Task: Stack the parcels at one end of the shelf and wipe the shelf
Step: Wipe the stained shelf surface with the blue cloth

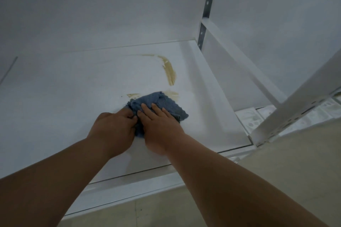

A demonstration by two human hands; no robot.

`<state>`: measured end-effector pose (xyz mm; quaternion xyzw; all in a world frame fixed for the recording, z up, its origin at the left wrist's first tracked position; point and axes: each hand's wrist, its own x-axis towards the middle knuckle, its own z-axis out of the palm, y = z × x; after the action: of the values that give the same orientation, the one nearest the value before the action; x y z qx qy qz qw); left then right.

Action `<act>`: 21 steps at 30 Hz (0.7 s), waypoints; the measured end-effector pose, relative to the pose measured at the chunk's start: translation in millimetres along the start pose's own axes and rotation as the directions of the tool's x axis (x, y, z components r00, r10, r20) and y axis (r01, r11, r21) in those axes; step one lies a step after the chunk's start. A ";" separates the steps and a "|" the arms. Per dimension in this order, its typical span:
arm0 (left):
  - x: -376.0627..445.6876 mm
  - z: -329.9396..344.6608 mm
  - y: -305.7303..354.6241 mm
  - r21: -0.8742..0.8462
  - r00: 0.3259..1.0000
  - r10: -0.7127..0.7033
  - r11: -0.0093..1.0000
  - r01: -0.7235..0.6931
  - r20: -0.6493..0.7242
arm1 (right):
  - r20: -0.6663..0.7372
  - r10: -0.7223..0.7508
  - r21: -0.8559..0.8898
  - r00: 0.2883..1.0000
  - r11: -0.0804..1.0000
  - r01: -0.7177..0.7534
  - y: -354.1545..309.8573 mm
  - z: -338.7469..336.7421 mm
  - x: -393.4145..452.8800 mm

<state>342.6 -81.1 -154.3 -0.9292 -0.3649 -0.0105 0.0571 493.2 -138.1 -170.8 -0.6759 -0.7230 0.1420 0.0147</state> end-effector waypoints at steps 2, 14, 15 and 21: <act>17.4 -1.1 6.3 -0.013 0.999 0.010 1.000 -0.009 0.048 | 0.002 0.045 0.022 0.999 0.999 -0.045 15.7 -4.9 3.8; 112.7 -2.8 97.3 -0.059 0.969 0.171 0.985 -0.163 0.180 | -0.083 0.452 0.095 0.888 0.891 -0.445 114.9 -11.3 -31.9; 113.3 -2.9 100.8 -0.055 0.965 0.174 0.984 -0.167 0.196 | -0.099 0.487 0.113 0.868 0.872 -0.476 113.0 -9.3 -33.6; 89.5 -4.6 88.4 -0.097 0.972 0.163 0.984 -0.147 0.172 | -0.103 0.477 0.140 0.873 0.876 -0.462 79.2 -7.0 -29.8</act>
<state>468.3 -85.3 -152.9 -0.9536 -0.2941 0.0625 -0.0145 574.3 -162.4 -176.8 -0.8374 -0.5255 0.1353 0.0657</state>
